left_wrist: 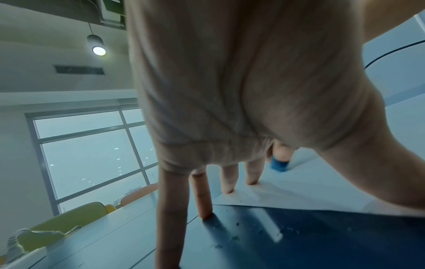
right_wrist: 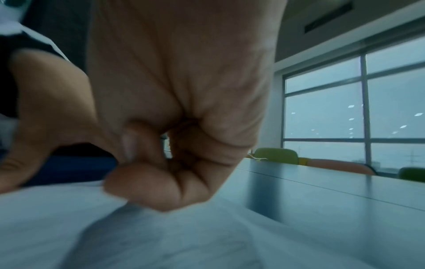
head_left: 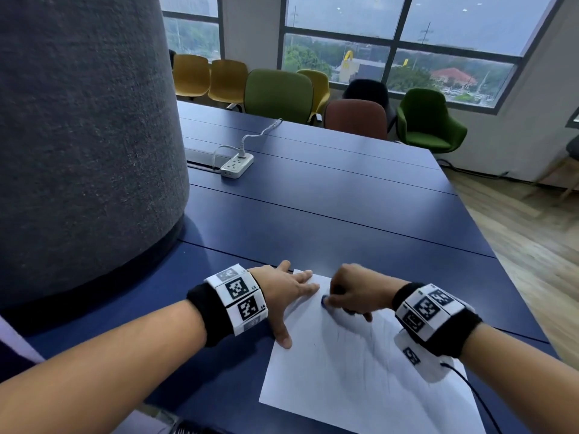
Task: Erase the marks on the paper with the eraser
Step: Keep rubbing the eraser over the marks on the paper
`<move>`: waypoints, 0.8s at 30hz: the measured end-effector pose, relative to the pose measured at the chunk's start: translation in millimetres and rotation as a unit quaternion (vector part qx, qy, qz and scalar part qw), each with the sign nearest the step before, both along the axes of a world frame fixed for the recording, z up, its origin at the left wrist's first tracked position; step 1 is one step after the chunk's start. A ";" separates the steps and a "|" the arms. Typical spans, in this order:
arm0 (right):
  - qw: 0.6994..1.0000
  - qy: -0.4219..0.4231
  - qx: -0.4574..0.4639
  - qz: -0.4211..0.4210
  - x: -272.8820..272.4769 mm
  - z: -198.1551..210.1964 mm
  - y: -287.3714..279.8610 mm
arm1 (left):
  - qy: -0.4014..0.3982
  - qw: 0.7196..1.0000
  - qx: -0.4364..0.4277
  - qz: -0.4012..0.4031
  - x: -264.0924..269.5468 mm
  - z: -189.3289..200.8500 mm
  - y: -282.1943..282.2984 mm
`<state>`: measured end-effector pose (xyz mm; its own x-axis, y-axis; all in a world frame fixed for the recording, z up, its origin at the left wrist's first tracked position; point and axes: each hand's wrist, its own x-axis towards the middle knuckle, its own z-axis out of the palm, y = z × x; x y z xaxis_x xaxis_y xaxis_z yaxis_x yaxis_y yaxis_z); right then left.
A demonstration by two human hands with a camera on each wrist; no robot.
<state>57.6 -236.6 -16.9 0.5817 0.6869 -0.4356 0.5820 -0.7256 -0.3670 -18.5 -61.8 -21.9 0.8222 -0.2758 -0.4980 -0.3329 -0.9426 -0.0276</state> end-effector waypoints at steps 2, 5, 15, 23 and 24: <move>0.999 -0.014 0.024 -0.023 2.7 -2.0 -0.7 | -0.004 1.000 0.001 0.000 -0.2 -0.7 0.3; 0.999 0.028 -0.007 0.027 -17.0 -5.9 -2.2 | -0.002 1.000 0.004 0.000 0.2 -1.0 0.5; 0.992 0.056 -0.071 0.082 -40.0 2.9 -3.9 | 0.006 1.000 0.012 0.005 -1.4 1.7 -2.1; 0.996 0.058 -0.022 0.059 -44.6 -0.8 -7.7 | 0.013 1.000 0.010 0.010 -0.8 0.8 -2.1; 0.993 0.086 -0.029 0.081 -51.9 -1.8 -8.9 | 0.016 1.000 0.011 0.011 -1.1 1.2 -2.6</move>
<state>5.7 -245.5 -18.6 0.3790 0.7366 -0.5603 0.6246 -0.6503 -0.4324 -19.6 -64.4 -20.7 0.8116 -0.2460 -0.5300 -0.3129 -0.9490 -0.0387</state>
